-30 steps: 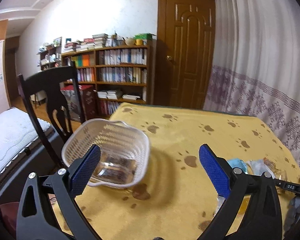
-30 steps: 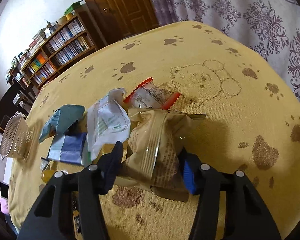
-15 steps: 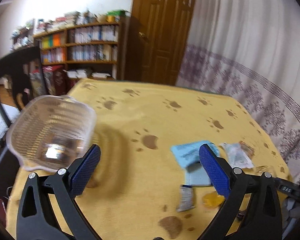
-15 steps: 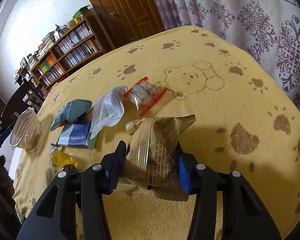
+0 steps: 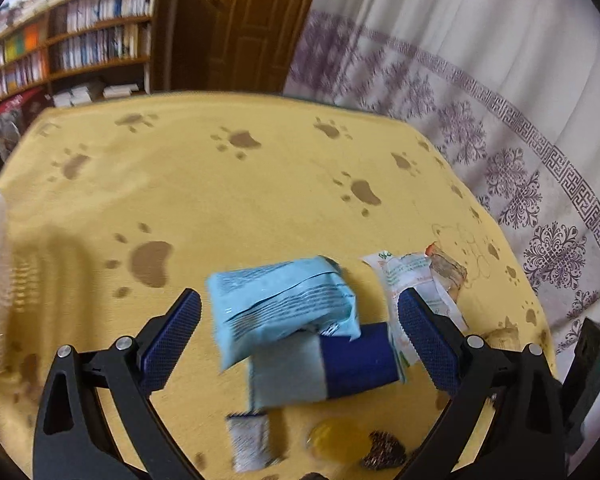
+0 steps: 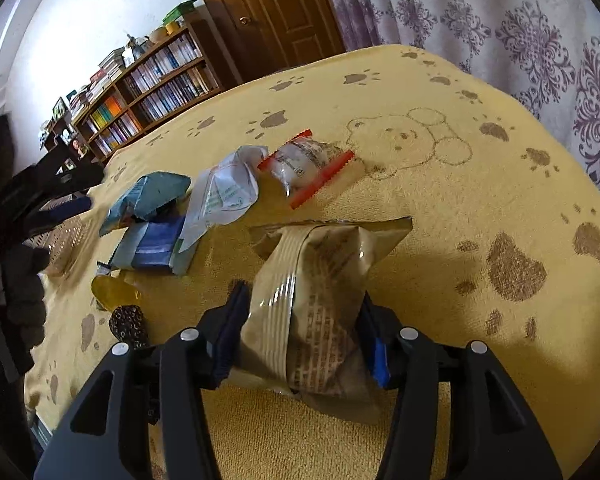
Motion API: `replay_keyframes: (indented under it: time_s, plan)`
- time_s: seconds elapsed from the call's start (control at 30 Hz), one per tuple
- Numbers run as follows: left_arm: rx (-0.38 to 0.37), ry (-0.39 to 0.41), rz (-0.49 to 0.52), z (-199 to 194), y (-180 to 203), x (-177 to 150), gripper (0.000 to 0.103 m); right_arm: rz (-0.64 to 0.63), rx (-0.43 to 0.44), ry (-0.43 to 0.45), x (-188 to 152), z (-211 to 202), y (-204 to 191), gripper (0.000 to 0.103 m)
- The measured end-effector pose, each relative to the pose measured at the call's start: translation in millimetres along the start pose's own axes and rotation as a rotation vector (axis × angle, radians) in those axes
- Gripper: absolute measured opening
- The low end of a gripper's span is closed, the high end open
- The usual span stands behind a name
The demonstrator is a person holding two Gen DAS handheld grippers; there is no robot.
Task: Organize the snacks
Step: 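Grasp the light-blue wrapped packet with the left tool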
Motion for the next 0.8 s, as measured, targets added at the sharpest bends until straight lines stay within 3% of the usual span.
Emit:
replay_keyframes:
  time_s: [0.13,0.5,0.8]
  plan:
    - [-0.015,-0.062,-0.014,25,2,7,0.1,0.008,0.009,0.001,-1,1,1,0.053]
    - [0.052,-0.159,0.035,55,5,13,0.1,0.016,0.015,0.002,1,1,2,0.053]
    - [0.158,-0.226,0.062,74,-8,13,0.1,0.015,0.014,0.003,1,1,2,0.053]
Point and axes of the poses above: each gripper's, at about its wrist camera, not at the fingertips, and z roughly the way its jaws point, y to its right, x to its top, the point moved 6 cm from there along z, roughly the way its jaws point, and after that the axes turned 9 degrees about -y, right-handed, at the moved point
